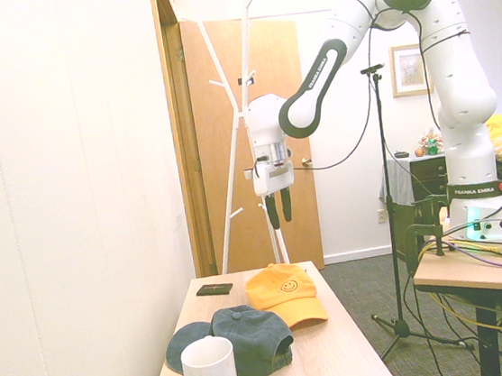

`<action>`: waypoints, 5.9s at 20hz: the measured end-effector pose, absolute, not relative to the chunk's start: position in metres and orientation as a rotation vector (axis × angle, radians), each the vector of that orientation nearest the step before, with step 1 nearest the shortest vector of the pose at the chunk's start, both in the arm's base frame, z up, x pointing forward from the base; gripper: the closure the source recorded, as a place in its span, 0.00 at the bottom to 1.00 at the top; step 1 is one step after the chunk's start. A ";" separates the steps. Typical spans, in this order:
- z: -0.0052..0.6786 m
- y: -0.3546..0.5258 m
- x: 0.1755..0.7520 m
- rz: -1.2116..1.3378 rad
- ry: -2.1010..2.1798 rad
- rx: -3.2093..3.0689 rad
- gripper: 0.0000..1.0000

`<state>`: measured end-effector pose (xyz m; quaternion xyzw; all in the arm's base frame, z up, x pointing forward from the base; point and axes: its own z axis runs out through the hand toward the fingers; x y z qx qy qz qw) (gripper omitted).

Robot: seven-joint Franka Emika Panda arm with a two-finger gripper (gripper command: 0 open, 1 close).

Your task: Hang the cap

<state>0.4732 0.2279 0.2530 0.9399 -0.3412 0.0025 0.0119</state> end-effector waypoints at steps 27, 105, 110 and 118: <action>0.178 0.296 0.477 -0.041 -1.047 2.863 1.00; 0.699 0.121 0.537 1.025 -0.556 1.963 1.00; 0.681 0.139 0.541 0.999 -0.559 2.031 1.00; 0.649 0.149 0.551 0.947 -0.609 2.083 0.00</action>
